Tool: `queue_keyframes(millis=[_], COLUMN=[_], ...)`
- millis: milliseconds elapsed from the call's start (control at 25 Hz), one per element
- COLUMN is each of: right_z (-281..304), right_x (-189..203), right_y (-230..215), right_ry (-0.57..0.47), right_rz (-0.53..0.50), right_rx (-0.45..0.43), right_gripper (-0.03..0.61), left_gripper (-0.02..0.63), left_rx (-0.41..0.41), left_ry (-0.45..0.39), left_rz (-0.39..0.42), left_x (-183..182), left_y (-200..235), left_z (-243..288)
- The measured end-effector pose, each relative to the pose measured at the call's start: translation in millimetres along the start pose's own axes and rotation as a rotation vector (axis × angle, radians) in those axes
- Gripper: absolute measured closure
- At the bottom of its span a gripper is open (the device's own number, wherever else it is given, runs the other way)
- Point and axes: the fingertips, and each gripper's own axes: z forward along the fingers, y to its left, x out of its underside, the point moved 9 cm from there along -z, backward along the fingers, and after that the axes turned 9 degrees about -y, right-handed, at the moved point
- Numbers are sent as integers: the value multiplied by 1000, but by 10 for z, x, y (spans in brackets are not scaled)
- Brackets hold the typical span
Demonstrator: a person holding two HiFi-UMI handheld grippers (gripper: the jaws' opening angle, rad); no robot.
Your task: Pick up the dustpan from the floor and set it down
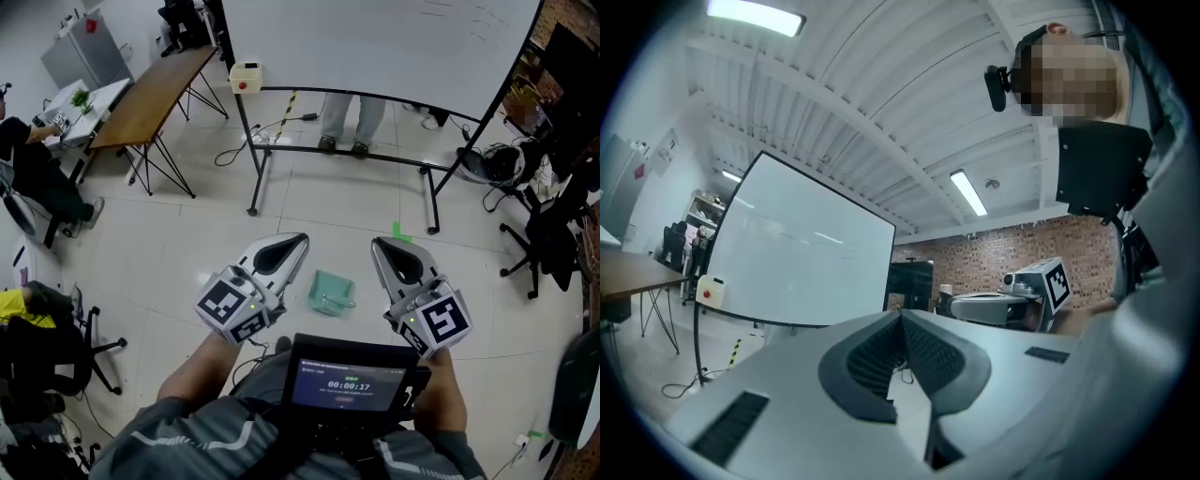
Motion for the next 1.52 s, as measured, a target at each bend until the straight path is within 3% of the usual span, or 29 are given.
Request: queue_keyframes(millis=[280, 520, 800, 1040, 1240, 1400, 1520], right_z=[-221, -494, -810, -1160, -1279, -1616, -1825], right_x=[-8, 273, 308, 165, 151, -69, -262], right_y=[-41, -137, 302, 1615, 3205, 4447, 5127], right_ry=[-19, -27, -44, -25, -27, -25, -10], right_rz=[-13, 75, 60, 10, 7, 34, 36], right_rx=[-31, -75, -79, -61, -24, 22, 64], right_gripper=[558, 558, 558, 558, 558, 558, 558], left_gripper=[588, 588, 588, 588, 588, 588, 588], left_rx=[-85, -167, -131, -115, -115, -66, -39], left_ry=[12, 53, 34, 11, -8, -33, -45], left_rz=[24, 48, 45, -1, -33, -41, -58], left_x=[0, 260, 397, 337, 259, -31, -241], left_y=[-338, -735, -1191, -1607, -1784, -2113, -2313], left_z=[-59, -120, -518, -1801, -3456, -4622, -5226])
